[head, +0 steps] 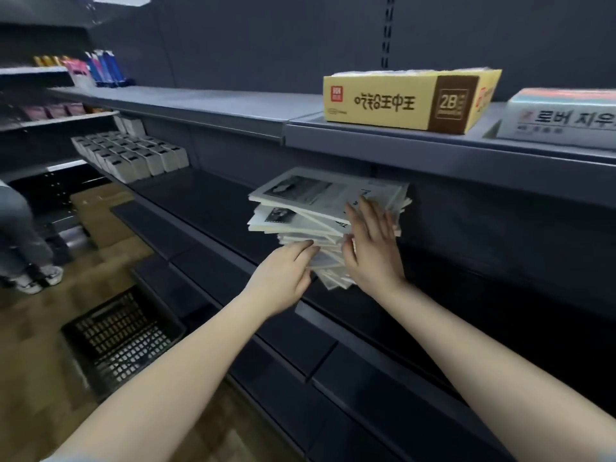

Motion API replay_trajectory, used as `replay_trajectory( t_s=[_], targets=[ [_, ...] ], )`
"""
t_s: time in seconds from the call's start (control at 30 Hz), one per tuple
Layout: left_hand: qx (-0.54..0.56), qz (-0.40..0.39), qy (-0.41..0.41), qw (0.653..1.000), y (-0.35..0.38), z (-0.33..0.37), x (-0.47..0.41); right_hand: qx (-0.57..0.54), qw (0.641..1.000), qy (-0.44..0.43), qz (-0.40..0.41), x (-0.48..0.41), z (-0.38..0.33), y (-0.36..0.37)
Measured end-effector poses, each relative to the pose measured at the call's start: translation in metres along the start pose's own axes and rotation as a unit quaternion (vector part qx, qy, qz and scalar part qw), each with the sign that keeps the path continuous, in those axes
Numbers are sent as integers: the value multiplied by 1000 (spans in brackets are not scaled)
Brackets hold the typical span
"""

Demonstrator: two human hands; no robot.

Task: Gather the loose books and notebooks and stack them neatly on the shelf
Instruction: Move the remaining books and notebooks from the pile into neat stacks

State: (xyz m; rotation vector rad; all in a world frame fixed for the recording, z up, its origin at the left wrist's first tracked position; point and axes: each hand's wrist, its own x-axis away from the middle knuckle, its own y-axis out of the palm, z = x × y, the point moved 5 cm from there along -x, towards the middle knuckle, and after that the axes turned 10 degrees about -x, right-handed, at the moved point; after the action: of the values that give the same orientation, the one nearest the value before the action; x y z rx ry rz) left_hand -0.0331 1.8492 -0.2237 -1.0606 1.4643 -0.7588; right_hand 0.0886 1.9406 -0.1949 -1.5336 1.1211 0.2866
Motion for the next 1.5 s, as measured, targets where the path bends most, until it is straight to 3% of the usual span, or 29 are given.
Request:
replay_trajectory(
  t_s=[0.13, 0.43, 0.67, 0.9, 1.07, 1.2, 1.3, 1.5],
  targets=[
    [4, 30, 4, 1000, -3, -26, 3, 73, 995, 38, -54, -15, 1, 23],
    [-87, 142, -31, 986, -14, -31, -11, 75, 992, -58, 88, 0, 4, 1],
    [-144, 181, -42, 972, -22, -43, -9, 59, 990, -93, 93, 20, 20, -29],
    [-92, 251, 23, 963, -39, -22, 2, 74, 995, 18, 60, 26, 46, -49],
    [-34, 307, 50, 950, -53, 17, 2, 38, 997, -60, 41, 35, 6, -40],
    [-15, 297, 69, 952, -53, 44, 0, 6, 993, -110, 41, 45, -14, -33],
    [-23, 245, 79, 966, -47, 44, 0, 6, 991, -130, 40, 53, -5, -40],
    [-72, 114, 71, 988, -29, 37, -2, 17, 997, -68, -10, 74, 41, -60]
  ],
)
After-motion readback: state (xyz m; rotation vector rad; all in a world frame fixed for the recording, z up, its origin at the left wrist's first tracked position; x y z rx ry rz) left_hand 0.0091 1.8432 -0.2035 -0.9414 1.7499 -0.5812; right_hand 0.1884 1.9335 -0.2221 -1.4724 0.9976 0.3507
